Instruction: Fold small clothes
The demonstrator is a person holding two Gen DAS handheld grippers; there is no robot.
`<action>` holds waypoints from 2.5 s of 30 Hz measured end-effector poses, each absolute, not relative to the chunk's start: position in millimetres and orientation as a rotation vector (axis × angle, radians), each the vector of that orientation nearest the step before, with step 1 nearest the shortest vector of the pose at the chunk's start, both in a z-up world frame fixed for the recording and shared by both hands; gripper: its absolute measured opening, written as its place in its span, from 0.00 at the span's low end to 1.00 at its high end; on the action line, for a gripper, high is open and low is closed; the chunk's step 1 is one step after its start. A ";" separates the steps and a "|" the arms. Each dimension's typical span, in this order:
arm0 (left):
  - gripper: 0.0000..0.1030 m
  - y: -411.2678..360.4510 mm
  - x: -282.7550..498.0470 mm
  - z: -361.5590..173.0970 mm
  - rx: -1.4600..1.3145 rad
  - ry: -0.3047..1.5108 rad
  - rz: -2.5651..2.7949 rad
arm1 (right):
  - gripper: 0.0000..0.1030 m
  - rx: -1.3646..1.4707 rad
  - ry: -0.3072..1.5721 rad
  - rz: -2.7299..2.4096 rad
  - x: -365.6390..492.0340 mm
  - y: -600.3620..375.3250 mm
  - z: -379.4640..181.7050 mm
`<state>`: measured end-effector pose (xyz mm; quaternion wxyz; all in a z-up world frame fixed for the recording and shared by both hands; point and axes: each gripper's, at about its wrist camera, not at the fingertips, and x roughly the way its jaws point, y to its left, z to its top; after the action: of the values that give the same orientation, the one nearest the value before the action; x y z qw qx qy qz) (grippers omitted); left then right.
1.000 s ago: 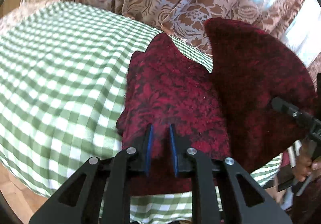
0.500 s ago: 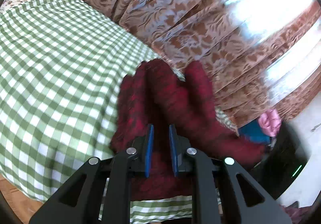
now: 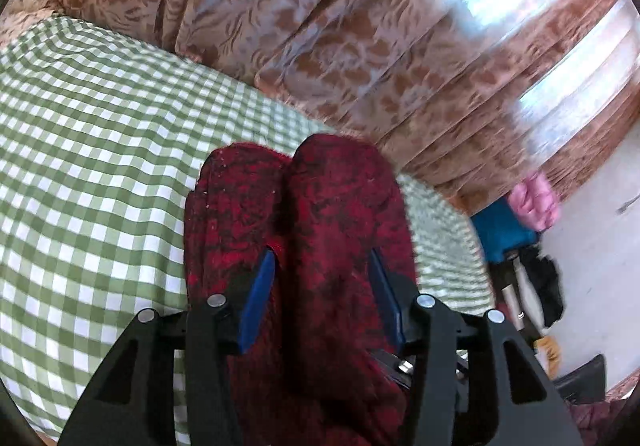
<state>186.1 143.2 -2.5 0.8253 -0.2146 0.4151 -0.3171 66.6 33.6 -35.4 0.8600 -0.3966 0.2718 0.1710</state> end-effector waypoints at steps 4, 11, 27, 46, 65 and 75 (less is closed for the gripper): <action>0.18 116.2 196.9 -0.4 -0.341 0.935 -0.705 | 0.54 -0.828 0.548 0.349 61.5 29.9 -35.2; 0.13 110.9 191.2 23.2 -0.270 0.908 -0.650 | 0.78 -0.578 0.617 0.580 49.7 -13.0 7.4; 0.13 146.8 171.3 27.3 -0.249 0.877 -0.532 | 0.66 -0.304 0.720 0.540 66.9 -66.9 22.7; 0.15 133.1 148.4 -15.0 -0.140 0.770 -0.200 | 0.67 -0.188 0.793 0.636 94.2 -71.9 12.2; 0.16 129.8 142.2 -19.9 -0.132 0.715 -0.170 | 0.67 -0.021 0.787 0.297 222.3 -66.0 17.5; 0.16 131.1 142.6 -29.1 -0.137 0.703 -0.151 | 0.77 -0.100 0.829 0.253 237.6 -46.7 -10.1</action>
<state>142.6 131.1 -29.1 0.9337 -0.0670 0.3439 -0.0739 237.6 -46.7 -10.1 0.9064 -0.0485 0.4013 0.1226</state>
